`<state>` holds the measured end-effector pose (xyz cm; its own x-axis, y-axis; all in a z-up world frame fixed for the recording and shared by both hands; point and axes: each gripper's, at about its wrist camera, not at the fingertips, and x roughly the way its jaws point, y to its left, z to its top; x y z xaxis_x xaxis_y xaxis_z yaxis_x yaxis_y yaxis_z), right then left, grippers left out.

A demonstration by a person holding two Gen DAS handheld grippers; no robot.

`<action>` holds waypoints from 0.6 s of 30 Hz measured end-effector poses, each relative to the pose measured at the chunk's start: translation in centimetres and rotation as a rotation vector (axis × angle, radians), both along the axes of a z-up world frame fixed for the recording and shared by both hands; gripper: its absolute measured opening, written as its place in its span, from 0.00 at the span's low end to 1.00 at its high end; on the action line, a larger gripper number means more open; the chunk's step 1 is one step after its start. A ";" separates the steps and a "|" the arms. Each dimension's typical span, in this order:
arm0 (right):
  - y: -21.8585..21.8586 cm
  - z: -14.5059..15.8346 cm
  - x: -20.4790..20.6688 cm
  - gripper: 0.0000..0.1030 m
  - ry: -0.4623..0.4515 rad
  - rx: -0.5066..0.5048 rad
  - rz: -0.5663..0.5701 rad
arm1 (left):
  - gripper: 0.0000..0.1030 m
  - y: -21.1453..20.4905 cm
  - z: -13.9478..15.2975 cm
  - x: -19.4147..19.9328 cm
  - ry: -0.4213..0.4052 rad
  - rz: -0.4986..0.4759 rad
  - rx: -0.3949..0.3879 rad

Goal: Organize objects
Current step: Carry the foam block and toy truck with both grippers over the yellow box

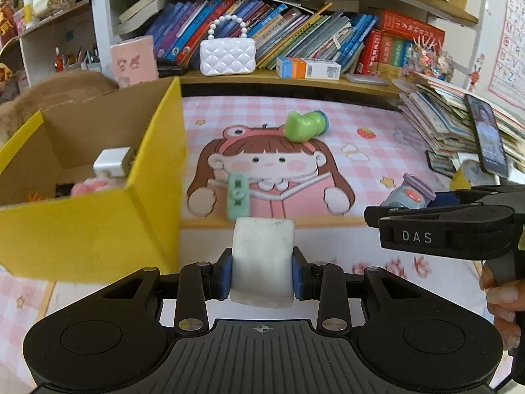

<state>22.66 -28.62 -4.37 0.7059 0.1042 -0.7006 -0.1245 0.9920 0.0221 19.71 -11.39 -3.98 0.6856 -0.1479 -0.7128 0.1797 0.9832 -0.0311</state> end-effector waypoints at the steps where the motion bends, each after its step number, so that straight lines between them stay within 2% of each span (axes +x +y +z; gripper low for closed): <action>1: 0.6 0.0 -0.7 0.59 0.001 -0.001 -0.001 | 0.32 0.5 0.0 -0.5 0.002 -0.004 0.003; 11: 7.3 0.3 -7.1 0.59 0.024 0.041 -0.014 | 0.32 8.0 0.8 -5.7 0.012 -0.005 0.011; 18: 13.1 0.3 -10.7 0.59 0.034 0.030 0.041 | 0.32 13.4 0.8 -8.7 0.013 0.036 0.003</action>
